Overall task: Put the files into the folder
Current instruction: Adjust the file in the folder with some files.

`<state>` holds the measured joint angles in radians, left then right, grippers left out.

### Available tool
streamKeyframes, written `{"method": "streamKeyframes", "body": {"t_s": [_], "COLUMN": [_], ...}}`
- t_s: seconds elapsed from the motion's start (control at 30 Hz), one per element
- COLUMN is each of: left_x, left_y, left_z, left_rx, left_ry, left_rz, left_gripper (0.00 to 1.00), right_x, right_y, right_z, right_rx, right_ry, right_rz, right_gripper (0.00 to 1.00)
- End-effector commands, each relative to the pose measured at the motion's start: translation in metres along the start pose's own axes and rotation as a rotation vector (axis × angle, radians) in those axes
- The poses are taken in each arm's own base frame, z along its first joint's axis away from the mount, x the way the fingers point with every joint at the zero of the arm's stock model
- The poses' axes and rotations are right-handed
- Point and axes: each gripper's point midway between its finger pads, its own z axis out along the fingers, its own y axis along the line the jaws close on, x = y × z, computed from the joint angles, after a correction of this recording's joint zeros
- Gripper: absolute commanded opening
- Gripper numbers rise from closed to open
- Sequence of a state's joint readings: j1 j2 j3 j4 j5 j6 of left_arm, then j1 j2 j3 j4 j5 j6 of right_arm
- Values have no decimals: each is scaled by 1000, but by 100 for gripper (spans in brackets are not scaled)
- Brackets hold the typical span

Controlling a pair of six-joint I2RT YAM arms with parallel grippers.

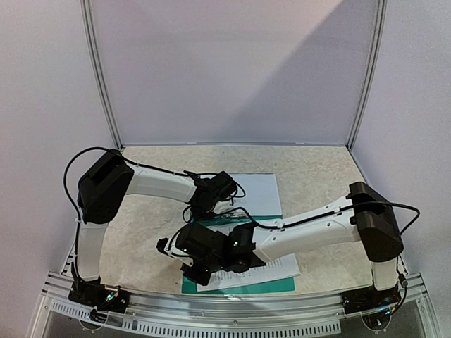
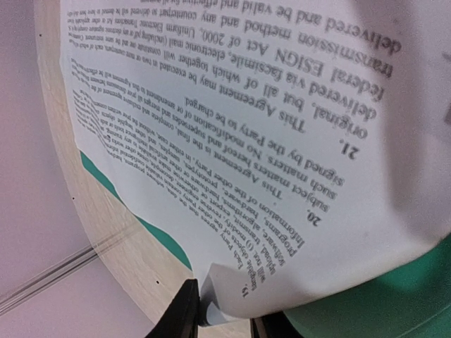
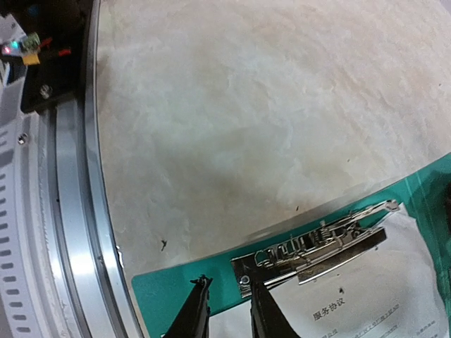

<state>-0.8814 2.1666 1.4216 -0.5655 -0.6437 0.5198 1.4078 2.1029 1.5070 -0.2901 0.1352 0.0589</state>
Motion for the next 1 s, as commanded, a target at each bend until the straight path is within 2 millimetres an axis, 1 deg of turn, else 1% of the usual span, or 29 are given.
{"method": "streamKeyframes", "body": {"t_s": [0.0,0.03,0.07,0.1,0.13,0.17,0.2,0.23,0.3,0.33,0.37,0.4,0.43,0.47,0.53,0.57,0.6,0.7,0.77,0.87,0.93,0.97], "left_x": [57,57,57,57,56,56,55,55,51,48,46,43,39,36,30,29,27,21,17,15,19,23], "left_y": [-116,-116,-116,-116,-117,-117,-118,-117,-115,-112,-110,-106,-102,-99,-91,-88,-83,-67,-56,-43,-35,-32], "left_z": [38,38,38,37,36,35,34,33,29,26,23,19,15,11,2,-2,-6,-19,-30,-45,-52,-55], "left_rx": [362,364,366,370,378,387,399,410,438,447,454,458,459,466,474,477,475,462,459,460,455,452], "left_ry": [173,173,172,170,166,161,156,150,139,131,124,118,107,100,78,73,65,41,19,-15,-23,-20], "left_rz": [192,192,192,192,192,193,190,184,168,159,152,147,137,132,118,116,112,96,79,52,35,29], "left_gripper": [28,28,28,28,28,28,28,28,28,28,28,28,28,28,28,28,28,29,30,31,31,31], "right_x": [-32,-29,-16,1,15,34,53,72,107,129,150,174,201,219,245,254,260,280,288,292,292,289], "right_y": [-21,-32,-43,-55,-67,-77,-86,-93,-108,-115,-123,-130,-136,-141,-152,-156,-158,-158,-153,-149,-146,-145], "right_z": [-31,-37,-39,-41,-49,-54,-63,-70,-95,-106,-120,-132,-148,-162,-187,-194,-196,-187,-176,-163,-152,-148], "right_rx": [23,54,91,137,190,234,276,318,404,462,517,582,650,722,840,878,882,840,809,786,763,752], "right_ry": [-127,-121,-95,-61,-37,1,37,69,122,159,201,250,326,362,405,411,409,442,462,498,529,538], "right_rz": [74,104,151,224,277,347,402,499,633,731,791,870,914,969,995,1023,1049,1092,1093,1081,1054,1038], "right_gripper": [21,23,24,26,27,27,27,27,27,26,26,26,24,23,21,20,20,14,11,10,9,8]}}
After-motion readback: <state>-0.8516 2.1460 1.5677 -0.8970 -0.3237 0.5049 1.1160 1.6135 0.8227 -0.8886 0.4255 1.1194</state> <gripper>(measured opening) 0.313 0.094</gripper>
